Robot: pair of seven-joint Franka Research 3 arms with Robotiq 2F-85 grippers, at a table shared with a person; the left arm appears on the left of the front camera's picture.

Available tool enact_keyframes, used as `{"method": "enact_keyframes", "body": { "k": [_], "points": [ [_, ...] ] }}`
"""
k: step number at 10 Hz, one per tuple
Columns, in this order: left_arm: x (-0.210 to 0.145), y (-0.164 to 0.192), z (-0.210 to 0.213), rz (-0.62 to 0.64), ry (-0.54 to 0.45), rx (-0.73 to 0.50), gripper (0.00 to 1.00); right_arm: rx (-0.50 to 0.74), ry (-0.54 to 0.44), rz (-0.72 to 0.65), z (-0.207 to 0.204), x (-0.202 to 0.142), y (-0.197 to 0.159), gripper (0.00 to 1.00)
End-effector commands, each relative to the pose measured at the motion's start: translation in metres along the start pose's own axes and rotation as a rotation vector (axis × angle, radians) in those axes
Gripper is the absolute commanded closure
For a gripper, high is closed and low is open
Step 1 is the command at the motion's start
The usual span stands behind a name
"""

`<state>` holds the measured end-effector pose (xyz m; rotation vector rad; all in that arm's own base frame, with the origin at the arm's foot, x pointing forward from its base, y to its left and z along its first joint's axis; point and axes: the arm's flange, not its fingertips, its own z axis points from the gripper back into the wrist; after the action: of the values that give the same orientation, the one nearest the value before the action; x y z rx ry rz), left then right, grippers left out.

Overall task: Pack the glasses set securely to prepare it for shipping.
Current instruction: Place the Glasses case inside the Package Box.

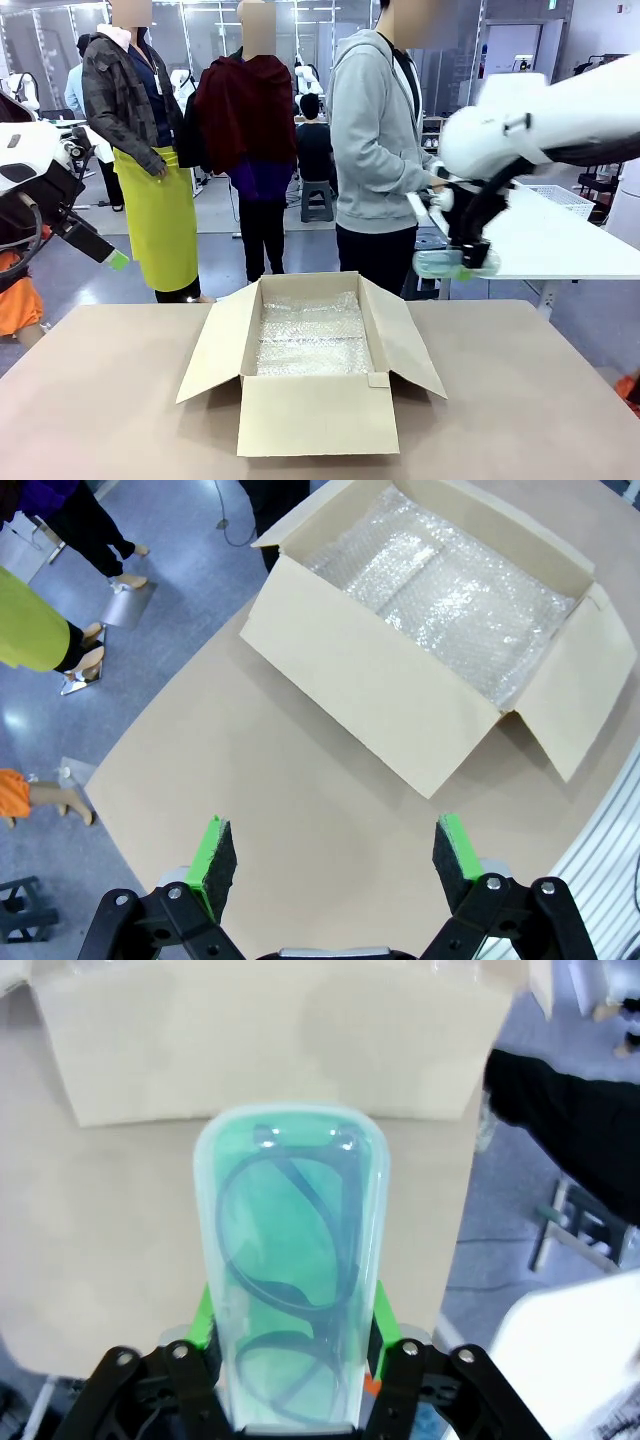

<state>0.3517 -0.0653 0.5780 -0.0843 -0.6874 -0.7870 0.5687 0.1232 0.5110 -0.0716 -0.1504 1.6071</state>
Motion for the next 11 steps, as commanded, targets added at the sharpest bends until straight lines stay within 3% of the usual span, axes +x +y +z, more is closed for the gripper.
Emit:
{"method": "enact_keyframes", "body": {
  "k": [1, 3, 6, 9, 11],
  "points": [
    [-0.001, 0.001, 0.001, -0.009, -0.003, 0.004, 0.00, 0.031, 0.040, 0.057, 0.007, 0.071, -0.026, 0.36],
    [-0.001, 0.001, 0.001, -0.009, -0.003, 0.004, 0.00, 0.036, 0.035, 0.079, -0.009, 0.146, -0.037, 0.36],
    [-0.001, 0.001, 0.001, -0.009, -0.003, 0.004, 0.00, 0.042, 0.082, 0.131, -0.055, 0.212, -0.056, 0.36],
    [-0.001, 0.001, 0.001, -0.009, -0.003, 0.004, 0.00, 0.013, 0.032, 0.126, -0.109, 0.234, -0.075, 0.36],
    [-0.001, 0.001, 0.001, -0.009, -0.003, 0.004, 0.00, 0.012, 0.054, 0.099, -0.141, 0.245, -0.082, 0.36]
  ]
}}
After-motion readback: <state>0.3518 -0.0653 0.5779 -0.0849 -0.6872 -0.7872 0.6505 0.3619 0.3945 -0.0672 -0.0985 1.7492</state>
